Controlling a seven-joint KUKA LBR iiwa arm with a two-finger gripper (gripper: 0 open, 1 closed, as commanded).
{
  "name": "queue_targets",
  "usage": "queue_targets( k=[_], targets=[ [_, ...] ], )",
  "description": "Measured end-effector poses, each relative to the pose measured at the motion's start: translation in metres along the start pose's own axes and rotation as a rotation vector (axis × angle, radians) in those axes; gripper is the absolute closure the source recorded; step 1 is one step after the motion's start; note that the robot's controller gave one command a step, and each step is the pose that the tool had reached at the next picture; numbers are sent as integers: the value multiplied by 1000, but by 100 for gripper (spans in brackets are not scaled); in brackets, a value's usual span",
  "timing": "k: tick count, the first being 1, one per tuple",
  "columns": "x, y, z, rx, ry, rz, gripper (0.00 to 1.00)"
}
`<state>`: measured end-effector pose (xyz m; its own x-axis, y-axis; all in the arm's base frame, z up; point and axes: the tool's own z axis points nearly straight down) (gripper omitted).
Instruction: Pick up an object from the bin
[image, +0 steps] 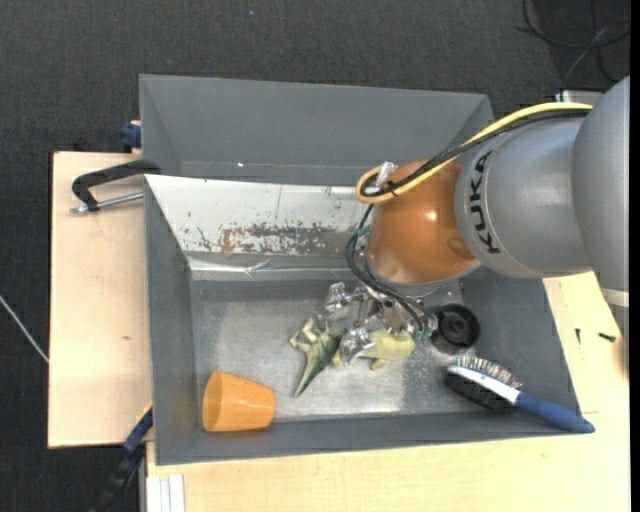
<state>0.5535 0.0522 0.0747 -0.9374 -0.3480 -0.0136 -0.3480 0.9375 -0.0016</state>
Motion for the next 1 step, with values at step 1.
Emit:
queue_targets(
  k=[1],
  targets=[
    [-2,-34,-157,3,-1,-66,100]
  ],
)
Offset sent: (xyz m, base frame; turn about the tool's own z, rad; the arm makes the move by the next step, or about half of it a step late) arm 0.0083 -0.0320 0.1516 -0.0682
